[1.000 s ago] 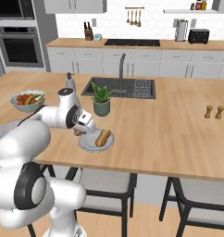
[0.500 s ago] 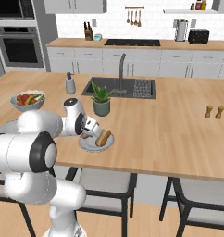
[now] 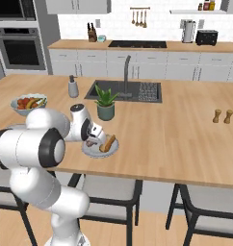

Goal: Place one bun and one sausage from the bowl on each plate.

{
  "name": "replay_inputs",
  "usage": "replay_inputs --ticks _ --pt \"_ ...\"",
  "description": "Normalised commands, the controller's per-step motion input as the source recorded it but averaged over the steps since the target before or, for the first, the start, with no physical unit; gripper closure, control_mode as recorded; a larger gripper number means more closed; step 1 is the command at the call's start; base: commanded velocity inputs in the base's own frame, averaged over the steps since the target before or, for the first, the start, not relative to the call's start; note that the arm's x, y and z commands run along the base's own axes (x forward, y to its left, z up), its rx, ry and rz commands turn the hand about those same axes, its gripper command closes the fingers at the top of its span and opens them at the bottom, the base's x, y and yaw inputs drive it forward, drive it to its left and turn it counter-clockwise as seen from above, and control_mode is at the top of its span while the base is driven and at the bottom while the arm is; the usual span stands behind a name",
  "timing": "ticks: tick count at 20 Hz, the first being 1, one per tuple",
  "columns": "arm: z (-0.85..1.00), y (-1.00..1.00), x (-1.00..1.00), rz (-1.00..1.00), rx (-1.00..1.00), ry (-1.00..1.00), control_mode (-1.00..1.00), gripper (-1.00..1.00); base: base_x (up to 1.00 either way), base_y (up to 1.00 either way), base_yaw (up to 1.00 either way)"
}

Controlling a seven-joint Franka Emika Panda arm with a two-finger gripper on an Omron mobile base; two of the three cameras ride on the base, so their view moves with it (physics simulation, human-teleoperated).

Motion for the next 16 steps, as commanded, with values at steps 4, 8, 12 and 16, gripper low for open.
replay_inputs --ticks 4,8,12,16 --pt "0.0 0.0 0.01 0.0 0.0 0.0 -1.0 -1.0 0.0 0.0 0.0" --pt "0.0 0.0 0.0 0.0 0.0 0.0 -1.0 -1.0 0.0 0.0 0.0" --pt "0.44 0.12 -0.22 0.0 0.0 -0.03 -1.0 -1.0 0.0 0.0 0.0" --pt "0.97 0.07 -0.99 0.0 0.14 -0.2 -1.0 -1.0 0.0 0.0 0.0"
